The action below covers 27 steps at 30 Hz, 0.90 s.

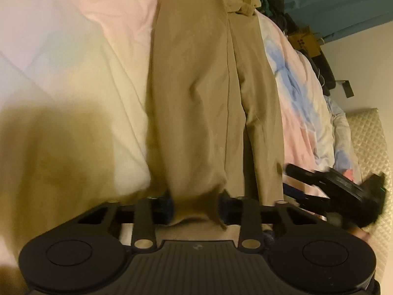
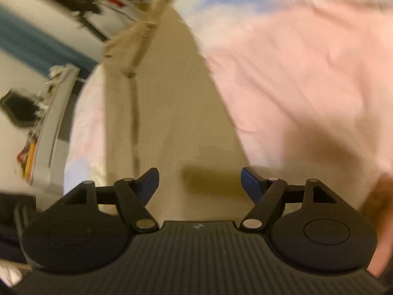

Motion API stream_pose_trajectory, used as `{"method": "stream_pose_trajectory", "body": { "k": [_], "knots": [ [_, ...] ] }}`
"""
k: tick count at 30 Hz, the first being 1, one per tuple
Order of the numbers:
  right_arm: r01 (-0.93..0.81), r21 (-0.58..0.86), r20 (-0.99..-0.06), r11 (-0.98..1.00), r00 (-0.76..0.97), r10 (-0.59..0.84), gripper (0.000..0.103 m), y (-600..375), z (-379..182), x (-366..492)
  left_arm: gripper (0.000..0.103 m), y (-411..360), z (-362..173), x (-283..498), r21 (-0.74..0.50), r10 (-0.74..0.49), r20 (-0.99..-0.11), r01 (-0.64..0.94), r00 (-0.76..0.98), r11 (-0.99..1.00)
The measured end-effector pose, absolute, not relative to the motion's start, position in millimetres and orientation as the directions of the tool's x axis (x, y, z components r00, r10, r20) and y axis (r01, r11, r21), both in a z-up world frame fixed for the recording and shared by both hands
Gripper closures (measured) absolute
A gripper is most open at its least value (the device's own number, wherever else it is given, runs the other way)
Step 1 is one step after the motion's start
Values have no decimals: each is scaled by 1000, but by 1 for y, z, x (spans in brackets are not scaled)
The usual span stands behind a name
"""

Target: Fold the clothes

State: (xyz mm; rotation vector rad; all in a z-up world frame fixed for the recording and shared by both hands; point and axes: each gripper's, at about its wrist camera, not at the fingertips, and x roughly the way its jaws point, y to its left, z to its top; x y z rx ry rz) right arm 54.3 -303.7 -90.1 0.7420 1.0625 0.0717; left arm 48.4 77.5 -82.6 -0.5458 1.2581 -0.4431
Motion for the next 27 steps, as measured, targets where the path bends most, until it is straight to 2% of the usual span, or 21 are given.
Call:
{"method": "stream_pose_trajectory", "body": {
  "k": [1,5,6,7,8,9,11,13,15,16,18,21,22,24,25,27],
  "knots": [
    [316,563,-787,763,488,379,28,-305,-96,56,84,78,-82,46,-612,-596,-763,16,250,791],
    [291,624,-759,725,445,474,34,-300,-101,52,85,76,-80,36,-619,-603,-765,4,225,786],
    [263,633,-752,728,433,498,34,-295,-98,49,82,76,-82,34,-618,-603,-769,-4,213,786],
    [231,641,-744,732,420,519,34,-290,-94,46,77,76,-83,33,-617,-602,-773,-11,201,787],
    [206,632,-751,747,401,525,34,-284,-92,43,67,74,-85,34,-614,-601,-777,-13,188,789],
    [181,620,-760,763,382,527,34,-278,-90,39,64,73,-87,34,-612,-600,-781,-16,174,791],
    [199,541,-815,817,364,451,36,-272,-90,35,55,69,-90,35,-608,-599,-786,-18,152,794],
    [249,407,-872,879,392,293,33,-268,-85,30,53,66,-89,35,-610,-602,-784,-4,152,793],
    [261,392,-879,882,390,275,32,-267,-85,30,53,62,-87,34,-604,-598,-786,14,156,797],
    [255,411,-877,875,373,303,33,-266,-88,31,55,60,-86,34,-600,-596,-787,23,157,799],
    [223,441,-872,869,333,357,32,-261,-91,33,67,60,-85,31,-592,-589,-793,35,156,805],
    [137,420,-878,897,310,364,34,-246,-85,30,79,57,-83,27,-584,-583,-796,47,166,810],
    [108,412,-880,905,305,364,38,-241,-82,29,81,56,-82,27,-582,-582,-795,53,170,811],
    [57,364,-891,930,312,330,77,-232,-74,23,84,53,-78,26,-579,-581,-794,67,181,813],
    [32,340,-890,940,333,310,86,-228,-68,19,87,51,-77,26,-577,-580,-793,74,186,813],
    [-3,313,-879,950,379,291,93,-224,-55,11,89,55,-70,25,-599,-599,-773,72,208,798]
  ]
}}
